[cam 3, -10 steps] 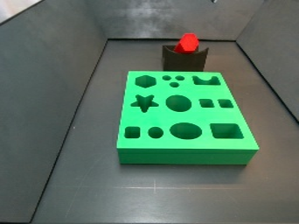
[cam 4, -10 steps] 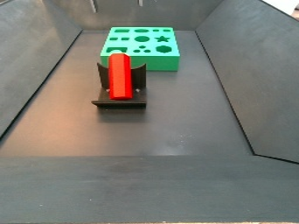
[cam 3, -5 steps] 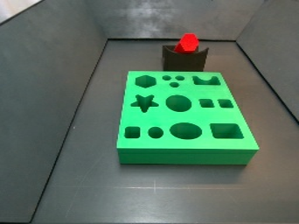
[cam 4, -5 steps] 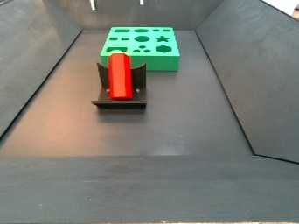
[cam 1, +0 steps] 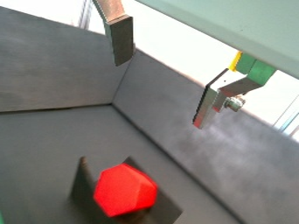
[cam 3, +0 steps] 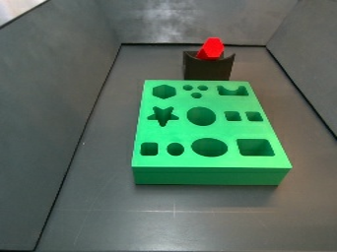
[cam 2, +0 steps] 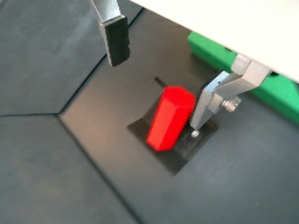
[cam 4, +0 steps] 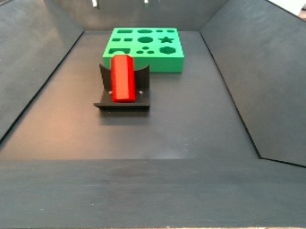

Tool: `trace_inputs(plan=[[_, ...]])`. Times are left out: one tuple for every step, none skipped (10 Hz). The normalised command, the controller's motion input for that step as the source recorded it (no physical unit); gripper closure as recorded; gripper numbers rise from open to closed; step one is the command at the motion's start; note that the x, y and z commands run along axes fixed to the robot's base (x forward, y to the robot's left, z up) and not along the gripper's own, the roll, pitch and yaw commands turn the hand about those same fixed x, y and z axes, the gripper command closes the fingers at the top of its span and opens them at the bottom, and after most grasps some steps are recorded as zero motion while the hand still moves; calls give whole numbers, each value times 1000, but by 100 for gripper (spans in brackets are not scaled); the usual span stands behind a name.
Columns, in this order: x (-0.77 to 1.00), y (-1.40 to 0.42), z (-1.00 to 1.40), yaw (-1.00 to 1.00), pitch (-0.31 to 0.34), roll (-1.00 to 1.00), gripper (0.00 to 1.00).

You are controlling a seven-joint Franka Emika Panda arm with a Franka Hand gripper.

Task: Pick up the hexagon object. Move up. Place the hexagon object on the fixture. Regrasp the hexagon object. Move to above the board. Insert the hexagon object.
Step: Regrasp the hexagon object.

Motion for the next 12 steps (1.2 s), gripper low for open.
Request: trace_inputs(plan=[[103,-39,-16,87,151,1000,0],[105,-40,-18,106,172,1000,0],[104,-43,-20,149,179,786,0],[106,-42,-18,163,170,660,0],[105,-44,-19,185,145,409,0],[102,-34,-11,193,128,310,0],[88,-31,-6,201,78,203,0],[35,72,-1000,86,-5,149,0],[38,72,-1000,78,-25,144,0],[43,69,-1000,72,-41,133,0],[51,61,-1000,58,-58,94,0],[59,59,-1000,41,-66,65,0]])
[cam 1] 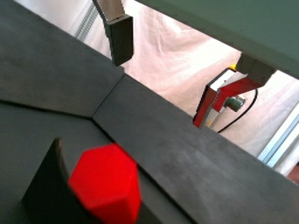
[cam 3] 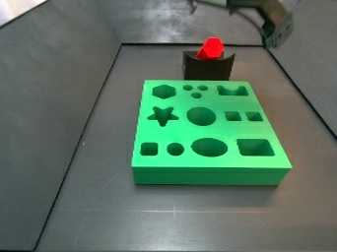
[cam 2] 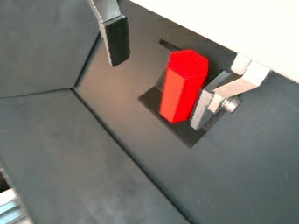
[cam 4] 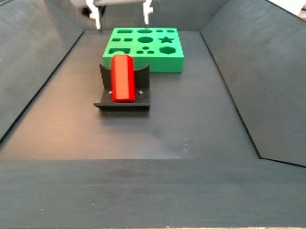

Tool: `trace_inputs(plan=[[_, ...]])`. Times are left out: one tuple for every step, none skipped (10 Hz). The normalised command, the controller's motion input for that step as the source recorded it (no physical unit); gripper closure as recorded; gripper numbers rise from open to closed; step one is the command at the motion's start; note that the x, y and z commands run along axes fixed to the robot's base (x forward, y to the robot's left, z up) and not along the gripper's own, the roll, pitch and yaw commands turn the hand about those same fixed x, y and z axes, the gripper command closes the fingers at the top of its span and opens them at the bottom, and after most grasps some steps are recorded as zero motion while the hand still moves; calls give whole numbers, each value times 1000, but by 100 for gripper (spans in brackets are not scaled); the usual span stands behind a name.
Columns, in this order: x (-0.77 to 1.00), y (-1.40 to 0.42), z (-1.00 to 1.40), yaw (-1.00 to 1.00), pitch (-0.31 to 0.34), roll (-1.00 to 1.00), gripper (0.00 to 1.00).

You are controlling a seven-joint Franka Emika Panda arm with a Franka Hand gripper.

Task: Pick up the hexagon object. Move up. Place the hexagon object on the fixture. Regrasp the hexagon object. Move to above the board. Insert the hexagon object.
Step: Regrasp the hexagon object.

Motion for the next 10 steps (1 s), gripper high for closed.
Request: trace_inputs(plan=[[65,55,-1000,26,-67,60,0],[72,50,-1000,14,-68,61,0],[80,46,-1000,4,-61,61,0],[88,39,-1000,-2,-52,62,0],[97,36,-1000,-11,-37,65,0],[111,30,-966,-11,-24,61,0],[100,19,-815,-6,-11,64,0],[94,10,-719,-4,-7,68,0],[81,7,-485,7,-2,64,0],[75,4,-394,11,-2,62,0]])
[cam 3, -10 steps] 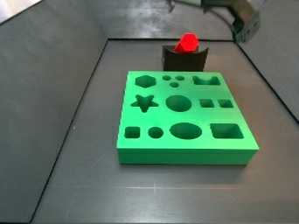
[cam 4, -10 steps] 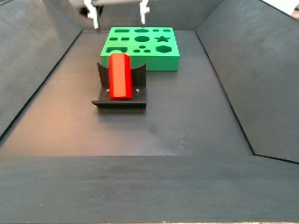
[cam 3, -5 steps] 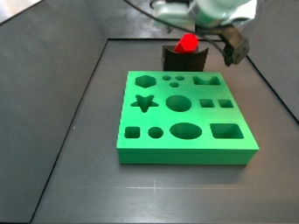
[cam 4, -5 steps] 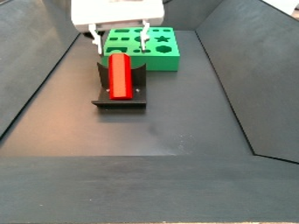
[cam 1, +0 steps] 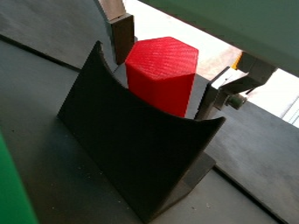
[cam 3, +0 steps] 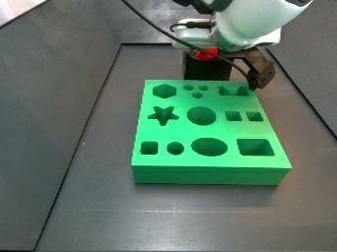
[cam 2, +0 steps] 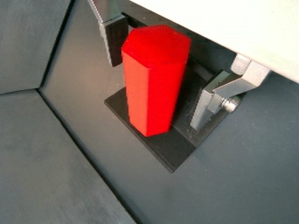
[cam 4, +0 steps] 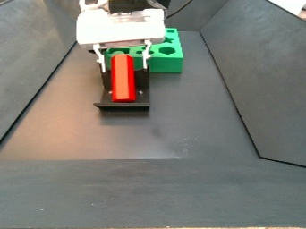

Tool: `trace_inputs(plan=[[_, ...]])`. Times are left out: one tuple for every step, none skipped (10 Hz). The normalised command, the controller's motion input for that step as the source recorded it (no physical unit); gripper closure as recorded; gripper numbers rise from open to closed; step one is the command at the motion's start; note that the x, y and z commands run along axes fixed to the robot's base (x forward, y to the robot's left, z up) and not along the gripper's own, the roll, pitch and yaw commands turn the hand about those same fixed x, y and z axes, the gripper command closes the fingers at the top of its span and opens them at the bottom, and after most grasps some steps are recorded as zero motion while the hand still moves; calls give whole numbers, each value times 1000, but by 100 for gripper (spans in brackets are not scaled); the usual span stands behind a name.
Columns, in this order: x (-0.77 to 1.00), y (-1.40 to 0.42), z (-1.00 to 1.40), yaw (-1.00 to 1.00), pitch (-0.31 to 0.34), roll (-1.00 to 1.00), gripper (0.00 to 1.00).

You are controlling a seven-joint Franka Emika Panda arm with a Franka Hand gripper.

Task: Pick up the hexagon object. Move up. Place the hexagon object on the fixture. Regrasp the hexagon object. Move to above the board. Insert the hexagon object.
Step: Regrasp the hexagon object, then move to above the board.

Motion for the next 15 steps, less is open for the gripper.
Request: trace_inputs(plan=[[48,2,-371,-7,6,71,0],[48,2,-370,-7,7,72,0],[47,2,-370,-7,7,73,0],[47,2,-370,-7,7,73,0],[47,3,-370,-7,8,74,0],[0,0,0,0,0,0,100],[142,-19,1000,286,508,-8,100],[143,-22,1000,299,501,-24,100],[146,-23,1000,364,405,-28,100],[145,-24,1000,394,333,-21,100],[142,-27,1000,418,182,-5,100],[141,-27,1000,413,115,-2,100],[135,-27,1000,351,-20,-1,100],[133,-27,1000,315,-64,2,100],[124,-27,1000,248,-114,6,100]])
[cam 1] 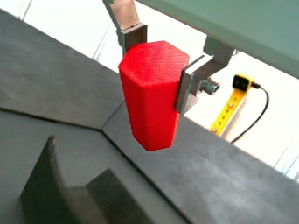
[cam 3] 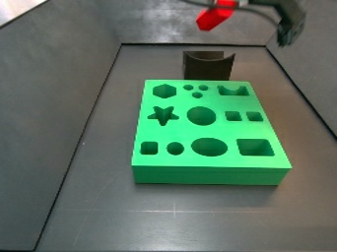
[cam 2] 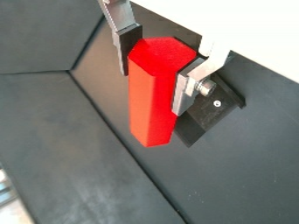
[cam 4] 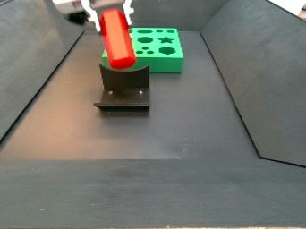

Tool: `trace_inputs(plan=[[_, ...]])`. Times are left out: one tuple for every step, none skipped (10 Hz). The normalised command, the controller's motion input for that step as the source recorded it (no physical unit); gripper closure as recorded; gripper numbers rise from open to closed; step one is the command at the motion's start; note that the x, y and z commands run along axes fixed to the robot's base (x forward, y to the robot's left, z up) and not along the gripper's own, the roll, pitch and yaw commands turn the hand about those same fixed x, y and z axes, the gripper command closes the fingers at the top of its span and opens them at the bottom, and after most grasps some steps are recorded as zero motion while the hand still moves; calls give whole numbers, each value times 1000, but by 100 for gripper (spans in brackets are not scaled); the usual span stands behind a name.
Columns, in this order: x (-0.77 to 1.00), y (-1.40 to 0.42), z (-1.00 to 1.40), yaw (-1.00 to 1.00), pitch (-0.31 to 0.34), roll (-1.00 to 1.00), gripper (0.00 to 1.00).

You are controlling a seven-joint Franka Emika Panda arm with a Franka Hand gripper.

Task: Pick up the hexagon object. Move up. Place the hexagon object on the fixture. Regrasp the hexagon object. Move to above the board. Insert the hexagon object.
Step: Move to above the board.

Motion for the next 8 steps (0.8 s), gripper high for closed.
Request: trace_inputs(plan=[[110,-25,1000,169,-151,4,100],[97,-25,1000,113,-162,3,100],[86,-25,1000,59,-154,2,100],[78,-24,1000,-2,-114,2,100],[70,-24,1000,-50,-77,2,100],[63,-21,1000,-81,-28,1,100],[46,-18,848,-87,10,1,100],[30,-16,667,-82,50,0,100]])
